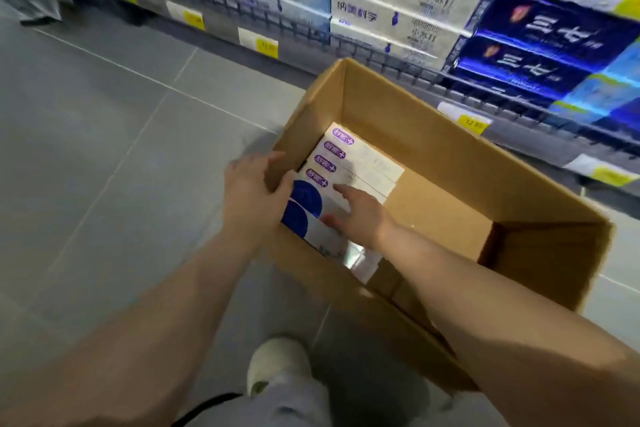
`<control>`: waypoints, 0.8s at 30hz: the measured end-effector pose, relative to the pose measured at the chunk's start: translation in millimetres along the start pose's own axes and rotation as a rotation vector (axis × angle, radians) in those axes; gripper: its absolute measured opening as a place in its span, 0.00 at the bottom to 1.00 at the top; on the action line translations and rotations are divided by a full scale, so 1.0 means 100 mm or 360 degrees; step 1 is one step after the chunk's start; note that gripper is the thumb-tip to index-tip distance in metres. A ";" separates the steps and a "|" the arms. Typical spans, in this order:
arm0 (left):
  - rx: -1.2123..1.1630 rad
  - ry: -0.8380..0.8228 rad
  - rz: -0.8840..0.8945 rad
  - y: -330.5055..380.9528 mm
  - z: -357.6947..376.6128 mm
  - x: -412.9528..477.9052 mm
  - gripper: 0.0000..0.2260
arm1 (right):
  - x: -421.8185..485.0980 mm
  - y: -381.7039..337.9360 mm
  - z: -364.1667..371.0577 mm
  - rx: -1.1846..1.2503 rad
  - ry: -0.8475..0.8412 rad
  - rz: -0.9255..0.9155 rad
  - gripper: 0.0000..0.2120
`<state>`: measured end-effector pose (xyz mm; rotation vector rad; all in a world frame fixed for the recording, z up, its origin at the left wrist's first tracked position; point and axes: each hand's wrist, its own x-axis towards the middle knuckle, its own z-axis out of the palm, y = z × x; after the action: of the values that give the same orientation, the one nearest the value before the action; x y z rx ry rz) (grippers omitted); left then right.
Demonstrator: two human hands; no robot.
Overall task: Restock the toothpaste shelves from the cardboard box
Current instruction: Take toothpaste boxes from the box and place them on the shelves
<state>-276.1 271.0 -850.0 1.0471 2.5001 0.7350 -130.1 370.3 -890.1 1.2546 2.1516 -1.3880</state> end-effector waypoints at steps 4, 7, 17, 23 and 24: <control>0.0160 0.0178 0.0133 -0.14 0.18 0.01 0.14 | 0.26 0.09 0.29 -0.0069 -0.0053 -0.0009 0.41; 0.0181 0.0219 0.0186 -0.15 0.23 -0.02 0.13 | 0.27 0.09 0.40 -0.0149 0.0047 0.0044 0.41; 0.0443 -0.0030 0.0729 0.03 0.24 0.03 0.17 | -0.11 0.37 -0.01 0.0155 0.0490 0.0138 0.22; 0.0823 -0.1660 0.0431 0.32 0.69 0.27 0.34 | -0.47 0.75 -0.20 0.0631 0.0677 0.0250 0.20; 0.1003 -0.1742 0.0477 0.31 0.79 0.29 0.36 | -0.52 0.79 -0.21 0.0647 0.0700 0.0246 0.19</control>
<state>-240.4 336.8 -898.9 1.4822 1.5910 -0.5381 -33.0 374.1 -893.7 1.9953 2.0229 -1.6599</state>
